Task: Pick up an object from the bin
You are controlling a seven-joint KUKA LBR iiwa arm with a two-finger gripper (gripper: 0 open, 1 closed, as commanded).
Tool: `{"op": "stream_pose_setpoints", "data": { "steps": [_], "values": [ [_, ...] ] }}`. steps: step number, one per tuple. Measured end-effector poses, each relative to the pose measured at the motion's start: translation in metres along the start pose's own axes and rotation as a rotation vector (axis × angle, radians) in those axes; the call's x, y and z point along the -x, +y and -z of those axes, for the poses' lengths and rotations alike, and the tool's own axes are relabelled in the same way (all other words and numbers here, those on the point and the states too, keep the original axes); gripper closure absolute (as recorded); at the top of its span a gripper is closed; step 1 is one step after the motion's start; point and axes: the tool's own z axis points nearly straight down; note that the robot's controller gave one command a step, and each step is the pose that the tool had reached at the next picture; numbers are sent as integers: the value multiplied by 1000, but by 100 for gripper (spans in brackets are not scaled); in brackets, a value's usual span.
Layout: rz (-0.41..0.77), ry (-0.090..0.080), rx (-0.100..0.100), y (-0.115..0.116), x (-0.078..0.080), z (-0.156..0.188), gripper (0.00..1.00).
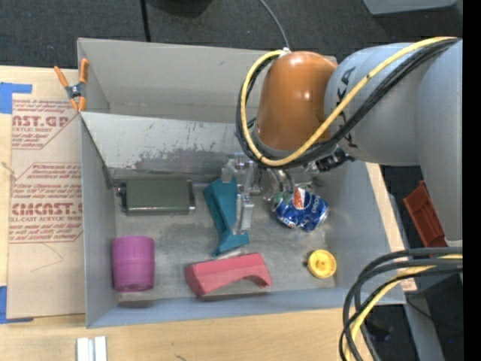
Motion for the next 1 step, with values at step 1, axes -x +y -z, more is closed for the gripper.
{"op": "stream_pose_setpoints", "data": {
  "steps": [1],
  "values": [
    [-1,-8,0,0,2,5,0]
  ]
}}
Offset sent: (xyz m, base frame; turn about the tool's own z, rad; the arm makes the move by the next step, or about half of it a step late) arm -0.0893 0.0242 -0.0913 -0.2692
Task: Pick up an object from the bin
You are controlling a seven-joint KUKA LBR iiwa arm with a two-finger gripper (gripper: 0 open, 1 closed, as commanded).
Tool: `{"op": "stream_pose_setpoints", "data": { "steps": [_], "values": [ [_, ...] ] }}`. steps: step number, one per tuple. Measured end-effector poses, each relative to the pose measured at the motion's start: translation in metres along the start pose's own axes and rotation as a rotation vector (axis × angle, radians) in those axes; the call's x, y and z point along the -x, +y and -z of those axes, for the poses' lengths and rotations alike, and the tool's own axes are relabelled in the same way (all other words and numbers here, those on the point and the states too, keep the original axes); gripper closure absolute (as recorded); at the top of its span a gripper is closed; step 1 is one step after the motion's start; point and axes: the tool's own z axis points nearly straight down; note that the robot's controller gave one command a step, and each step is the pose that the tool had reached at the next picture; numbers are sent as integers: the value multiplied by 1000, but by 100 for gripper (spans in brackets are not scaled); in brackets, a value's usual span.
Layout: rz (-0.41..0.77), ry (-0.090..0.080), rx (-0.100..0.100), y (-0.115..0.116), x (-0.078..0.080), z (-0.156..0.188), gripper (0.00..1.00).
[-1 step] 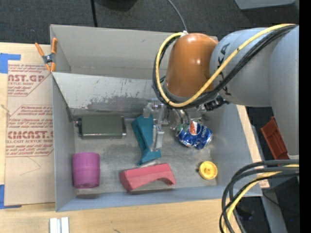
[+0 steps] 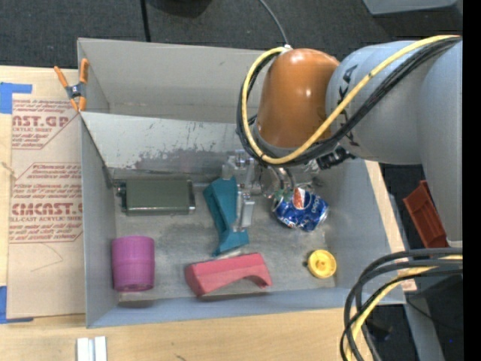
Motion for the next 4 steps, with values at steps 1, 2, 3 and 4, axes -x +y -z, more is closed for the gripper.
{"op": "stream_pose_setpoints", "data": {
  "steps": [1,2,3,4],
  "values": [
    [117,0,0,10,-39,-41,0],
    [260,9,0,17,-82,-36,0],
    [344,-2,0,13,-101,-35,0],
    [373,-5,2,8,-99,-94,0]
  ]
}}
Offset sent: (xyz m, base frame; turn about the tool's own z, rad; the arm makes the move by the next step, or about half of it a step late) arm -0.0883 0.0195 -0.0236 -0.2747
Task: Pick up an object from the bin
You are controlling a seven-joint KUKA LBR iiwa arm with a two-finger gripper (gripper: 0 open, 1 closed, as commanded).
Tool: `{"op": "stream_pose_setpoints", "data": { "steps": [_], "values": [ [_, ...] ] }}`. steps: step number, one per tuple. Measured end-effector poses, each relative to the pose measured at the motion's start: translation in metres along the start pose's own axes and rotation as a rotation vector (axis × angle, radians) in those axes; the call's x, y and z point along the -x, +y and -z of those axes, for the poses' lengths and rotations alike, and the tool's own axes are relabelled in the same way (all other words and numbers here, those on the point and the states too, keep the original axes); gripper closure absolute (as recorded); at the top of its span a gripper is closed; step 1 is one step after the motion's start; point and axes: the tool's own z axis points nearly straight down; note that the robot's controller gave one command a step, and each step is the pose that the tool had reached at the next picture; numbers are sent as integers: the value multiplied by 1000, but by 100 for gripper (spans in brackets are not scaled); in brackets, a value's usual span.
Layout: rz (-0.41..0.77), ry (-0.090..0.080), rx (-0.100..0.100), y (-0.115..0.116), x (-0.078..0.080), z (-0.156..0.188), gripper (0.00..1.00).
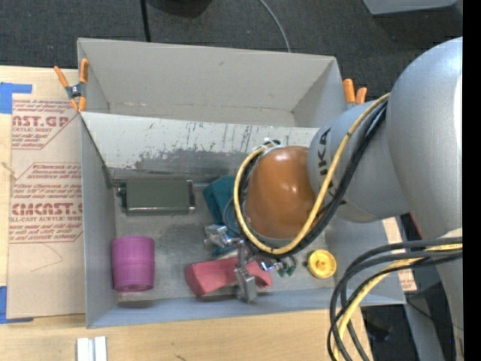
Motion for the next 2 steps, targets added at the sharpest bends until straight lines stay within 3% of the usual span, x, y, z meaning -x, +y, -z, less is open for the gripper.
{"op": "stream_pose_setpoints", "data": {
  "steps": [1,2],
  "values": [
    [-1,-5,-3,9,1,-2,100],
    [-1,-5,-3,9,0,-2,100]
  ]
}}
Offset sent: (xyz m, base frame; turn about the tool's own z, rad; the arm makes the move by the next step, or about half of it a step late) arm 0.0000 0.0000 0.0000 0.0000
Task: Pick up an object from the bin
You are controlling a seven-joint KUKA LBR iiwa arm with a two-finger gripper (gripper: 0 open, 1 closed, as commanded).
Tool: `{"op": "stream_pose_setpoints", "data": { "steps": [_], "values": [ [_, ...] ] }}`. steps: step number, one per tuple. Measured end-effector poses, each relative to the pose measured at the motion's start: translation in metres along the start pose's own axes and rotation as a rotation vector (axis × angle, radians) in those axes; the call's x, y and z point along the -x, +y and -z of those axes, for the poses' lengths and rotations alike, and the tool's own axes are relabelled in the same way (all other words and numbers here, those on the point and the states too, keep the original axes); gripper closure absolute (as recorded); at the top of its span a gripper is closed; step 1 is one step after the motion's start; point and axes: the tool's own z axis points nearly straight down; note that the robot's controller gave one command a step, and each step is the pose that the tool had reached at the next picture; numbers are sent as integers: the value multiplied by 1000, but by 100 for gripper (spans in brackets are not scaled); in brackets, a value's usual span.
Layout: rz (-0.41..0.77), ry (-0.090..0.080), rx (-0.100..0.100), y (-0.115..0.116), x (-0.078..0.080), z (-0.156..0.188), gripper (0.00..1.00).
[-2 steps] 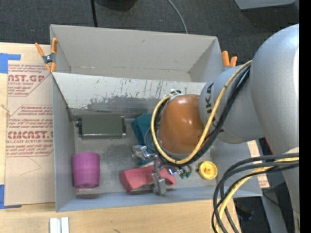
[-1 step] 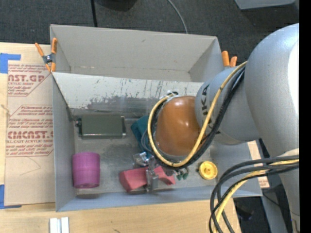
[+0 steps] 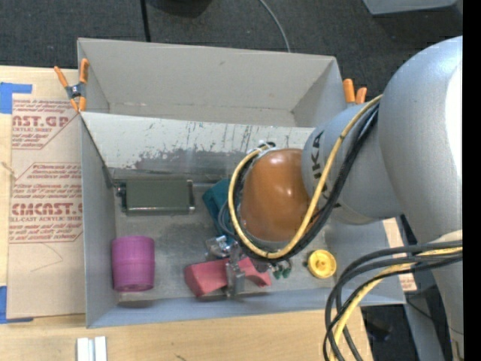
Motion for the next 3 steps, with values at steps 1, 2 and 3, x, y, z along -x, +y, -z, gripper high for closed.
{"op": "stream_pose_setpoints", "data": {
  "steps": [1,2,3],
  "values": [
    [0,0,0,0,0,0,100],
    [0,3,1,0,-1,3,100],
    [1,16,3,2,-4,24,100]
  ]
}}
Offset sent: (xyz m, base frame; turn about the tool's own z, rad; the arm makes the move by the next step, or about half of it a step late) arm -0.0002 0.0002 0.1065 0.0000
